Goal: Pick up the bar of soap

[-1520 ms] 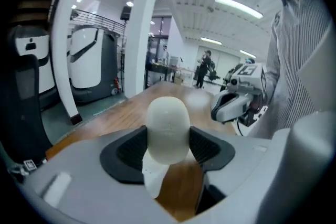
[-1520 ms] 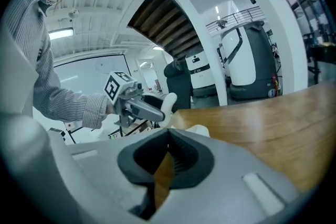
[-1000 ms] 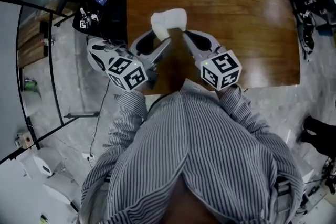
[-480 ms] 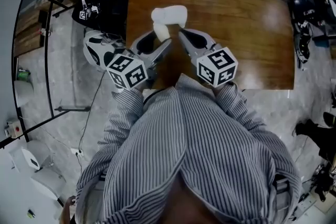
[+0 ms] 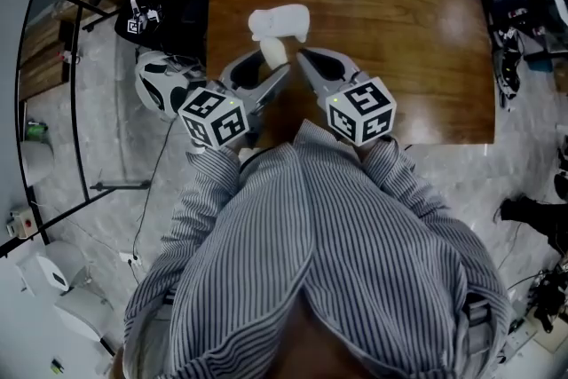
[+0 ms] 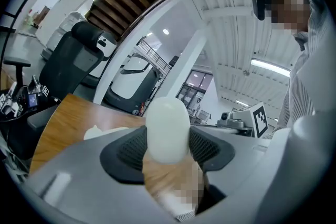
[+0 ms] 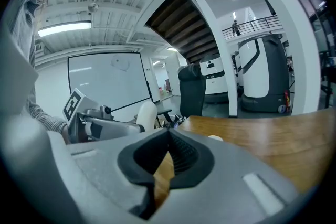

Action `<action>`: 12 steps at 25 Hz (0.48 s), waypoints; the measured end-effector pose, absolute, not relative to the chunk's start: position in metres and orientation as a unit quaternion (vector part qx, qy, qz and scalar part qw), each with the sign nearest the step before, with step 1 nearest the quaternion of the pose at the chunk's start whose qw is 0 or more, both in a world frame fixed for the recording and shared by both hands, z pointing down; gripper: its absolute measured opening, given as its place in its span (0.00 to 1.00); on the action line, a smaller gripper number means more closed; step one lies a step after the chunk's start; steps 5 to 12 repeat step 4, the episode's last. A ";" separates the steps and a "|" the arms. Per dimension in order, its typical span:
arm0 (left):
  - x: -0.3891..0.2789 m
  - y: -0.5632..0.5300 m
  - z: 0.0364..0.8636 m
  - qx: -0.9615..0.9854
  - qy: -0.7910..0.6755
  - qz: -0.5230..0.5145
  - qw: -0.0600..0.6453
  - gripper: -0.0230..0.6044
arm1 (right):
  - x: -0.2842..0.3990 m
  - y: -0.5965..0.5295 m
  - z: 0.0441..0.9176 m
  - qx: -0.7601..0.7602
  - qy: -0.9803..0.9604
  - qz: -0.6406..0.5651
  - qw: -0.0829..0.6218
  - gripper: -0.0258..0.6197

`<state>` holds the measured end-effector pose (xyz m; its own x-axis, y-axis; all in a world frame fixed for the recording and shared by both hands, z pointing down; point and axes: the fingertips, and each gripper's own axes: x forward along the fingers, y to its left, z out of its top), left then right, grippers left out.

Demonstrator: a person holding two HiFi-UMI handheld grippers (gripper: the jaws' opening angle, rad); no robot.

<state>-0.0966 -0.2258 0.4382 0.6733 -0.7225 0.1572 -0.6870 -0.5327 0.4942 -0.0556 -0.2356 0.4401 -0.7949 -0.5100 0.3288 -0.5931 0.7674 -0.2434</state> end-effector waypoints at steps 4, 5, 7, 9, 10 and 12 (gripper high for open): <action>-0.091 -0.226 0.439 0.878 -0.396 -0.032 0.268 0.45 | -0.052 -0.234 0.442 0.298 -0.931 0.173 0.124 0.04; -0.091 -0.226 0.439 0.878 -0.396 -0.032 0.268 0.45 | -0.052 -0.234 0.442 0.298 -0.931 0.173 0.124 0.04; -0.091 -0.226 0.439 0.878 -0.396 -0.032 0.268 0.45 | -0.052 -0.234 0.442 0.298 -0.931 0.173 0.124 0.04; -0.091 -0.226 0.439 0.878 -0.396 -0.032 0.268 0.45 | -0.052 -0.234 0.442 0.298 -0.931 0.173 0.124 0.04; -0.091 -0.226 0.439 0.878 -0.396 -0.032 0.268 0.45 | -0.052 -0.234 0.442 0.298 -0.931 0.173 0.124 0.04; -0.091 -0.226 0.439 0.878 -0.396 -0.032 0.268 0.45 | -0.052 -0.234 0.442 0.298 -0.931 0.173 0.124 0.04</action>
